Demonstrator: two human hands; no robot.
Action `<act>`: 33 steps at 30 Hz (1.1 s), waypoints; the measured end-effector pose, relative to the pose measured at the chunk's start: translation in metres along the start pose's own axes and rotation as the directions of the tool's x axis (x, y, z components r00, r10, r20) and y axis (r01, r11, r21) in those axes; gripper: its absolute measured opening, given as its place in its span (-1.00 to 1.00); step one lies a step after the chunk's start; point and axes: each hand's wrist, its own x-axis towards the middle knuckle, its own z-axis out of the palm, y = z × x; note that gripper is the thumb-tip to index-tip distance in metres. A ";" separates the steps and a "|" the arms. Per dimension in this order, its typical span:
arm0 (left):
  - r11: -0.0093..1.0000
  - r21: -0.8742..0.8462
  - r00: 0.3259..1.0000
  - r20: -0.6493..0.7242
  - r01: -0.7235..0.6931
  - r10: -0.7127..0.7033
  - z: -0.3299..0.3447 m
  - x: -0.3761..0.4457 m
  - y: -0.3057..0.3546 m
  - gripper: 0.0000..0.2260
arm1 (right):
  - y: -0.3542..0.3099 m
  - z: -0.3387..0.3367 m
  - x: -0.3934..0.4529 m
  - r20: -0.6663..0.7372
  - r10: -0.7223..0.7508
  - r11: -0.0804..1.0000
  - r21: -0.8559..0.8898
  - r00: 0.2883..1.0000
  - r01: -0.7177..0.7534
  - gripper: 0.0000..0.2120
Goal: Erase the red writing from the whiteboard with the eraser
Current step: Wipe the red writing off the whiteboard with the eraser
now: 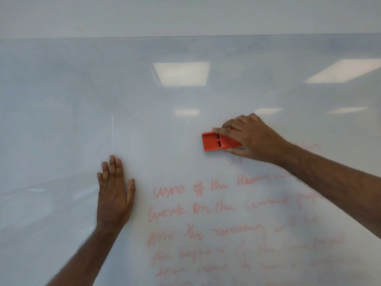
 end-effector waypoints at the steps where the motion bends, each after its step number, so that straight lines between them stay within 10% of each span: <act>1: 1.000 -0.003 1.000 0.006 0.001 -0.001 0.000 0.000 0.001 -0.33 | 0.004 -0.003 0.006 -0.004 0.045 0.999 0.001 0.999 -0.045 -0.39; 10: 0.993 0.038 0.993 0.051 -0.113 0.111 0.000 0.037 0.020 -0.36 | -0.021 0.006 0.051 -0.086 0.212 0.977 0.055 0.973 -0.208 -0.35; 25: 0.984 0.061 0.985 0.036 -0.170 0.168 0.014 0.066 0.074 -0.28 | -0.025 0.023 -0.047 0.006 -0.205 0.978 -0.042 0.979 0.206 -0.39; 33: 0.979 0.060 0.980 0.039 -0.197 0.195 0.020 0.074 0.100 -0.28 | 0.051 -0.004 -0.044 -0.025 0.088 0.993 -0.072 0.996 -0.089 -0.36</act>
